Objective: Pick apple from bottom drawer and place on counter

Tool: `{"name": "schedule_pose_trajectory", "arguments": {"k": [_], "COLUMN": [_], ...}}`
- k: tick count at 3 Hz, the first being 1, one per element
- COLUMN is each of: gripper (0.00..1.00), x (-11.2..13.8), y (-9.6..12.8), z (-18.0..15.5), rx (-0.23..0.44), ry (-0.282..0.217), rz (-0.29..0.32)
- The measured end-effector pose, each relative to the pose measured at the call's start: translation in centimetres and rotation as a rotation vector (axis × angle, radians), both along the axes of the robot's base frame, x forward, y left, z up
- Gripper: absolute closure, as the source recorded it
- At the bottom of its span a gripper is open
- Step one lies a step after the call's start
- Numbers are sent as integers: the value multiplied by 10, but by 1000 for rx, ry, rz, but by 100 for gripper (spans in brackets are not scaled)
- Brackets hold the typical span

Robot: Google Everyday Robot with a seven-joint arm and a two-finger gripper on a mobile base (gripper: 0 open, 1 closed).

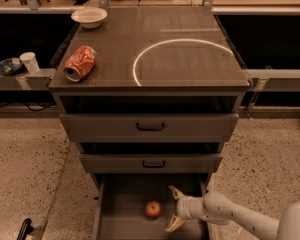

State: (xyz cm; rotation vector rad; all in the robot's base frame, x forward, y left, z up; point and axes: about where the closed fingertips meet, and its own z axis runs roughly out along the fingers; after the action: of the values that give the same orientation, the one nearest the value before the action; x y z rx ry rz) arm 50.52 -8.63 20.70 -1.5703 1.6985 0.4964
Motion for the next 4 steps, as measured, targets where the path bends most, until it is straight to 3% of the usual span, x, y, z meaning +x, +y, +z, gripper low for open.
{"name": "schedule_pose_trajectory", "arguments": {"k": [2, 3, 4], "gripper": [0, 4, 15], "x": [17, 23, 25], "y": [22, 38, 46], "z": [-47, -69, -77], "rx": [20, 68, 99], "ry": [21, 53, 75], "rz": [-26, -31, -25]}}
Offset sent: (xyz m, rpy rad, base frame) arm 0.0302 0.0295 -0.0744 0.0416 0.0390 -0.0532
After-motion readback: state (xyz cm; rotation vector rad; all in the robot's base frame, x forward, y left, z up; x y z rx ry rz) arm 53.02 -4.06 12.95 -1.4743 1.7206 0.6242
